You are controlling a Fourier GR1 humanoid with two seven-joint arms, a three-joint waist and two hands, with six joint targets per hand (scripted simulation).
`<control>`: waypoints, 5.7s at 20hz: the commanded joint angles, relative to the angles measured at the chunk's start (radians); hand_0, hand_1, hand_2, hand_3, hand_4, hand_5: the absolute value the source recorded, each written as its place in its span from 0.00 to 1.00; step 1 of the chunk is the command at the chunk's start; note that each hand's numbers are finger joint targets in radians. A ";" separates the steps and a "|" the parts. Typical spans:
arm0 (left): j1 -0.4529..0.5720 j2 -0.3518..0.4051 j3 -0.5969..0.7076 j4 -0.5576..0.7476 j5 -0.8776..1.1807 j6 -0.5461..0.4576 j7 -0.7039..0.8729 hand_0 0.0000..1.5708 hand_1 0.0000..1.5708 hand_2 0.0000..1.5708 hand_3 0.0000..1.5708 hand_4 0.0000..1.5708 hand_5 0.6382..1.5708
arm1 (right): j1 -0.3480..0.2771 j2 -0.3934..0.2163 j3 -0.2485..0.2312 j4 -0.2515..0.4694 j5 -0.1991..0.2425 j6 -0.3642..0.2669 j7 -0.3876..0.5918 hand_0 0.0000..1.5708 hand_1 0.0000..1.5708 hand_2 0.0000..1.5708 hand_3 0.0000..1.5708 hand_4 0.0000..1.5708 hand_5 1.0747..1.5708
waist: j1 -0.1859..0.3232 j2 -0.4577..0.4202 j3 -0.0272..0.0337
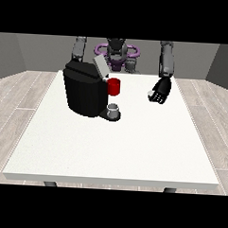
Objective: Insert the coffee pod into the coffee machine and close the lid
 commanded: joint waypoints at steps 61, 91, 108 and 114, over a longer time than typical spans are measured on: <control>-0.672 -0.048 0.214 0.011 0.101 -0.387 0.212 0.80 0.80 0.82 0.77 0.27 1.00 | -0.230 -0.051 -0.109 0.071 -0.013 -0.018 -0.012 0.00 0.00 0.00 0.00 0.00 1.00 | -0.125 0.100 -0.0004; -0.642 0.035 0.173 0.041 -0.014 -0.261 0.118 0.77 0.77 0.78 0.70 0.00 1.00 | -0.177 -0.065 -0.089 0.023 -0.021 0.025 -0.002 0.00 0.00 0.00 0.00 0.00 1.00 | -0.178 0.109 -0.0006; -0.690 0.007 0.223 0.050 0.008 -0.195 0.053 0.79 0.79 0.77 0.62 0.00 1.00 | -0.232 -0.030 -0.085 0.035 0.013 -0.047 0.000 0.00 0.00 0.00 0.00 0.05 1.00 | -0.166 0.163 -0.0008; -0.680 0.043 0.208 0.041 -0.028 -0.161 0.019 0.78 0.78 0.75 0.56 0.00 1.00 | -0.226 -0.060 -0.090 0.031 0.001 -0.005 -0.033 0.00 0.00 0.00 0.00 0.12 1.00 | -0.182 0.181 -0.0005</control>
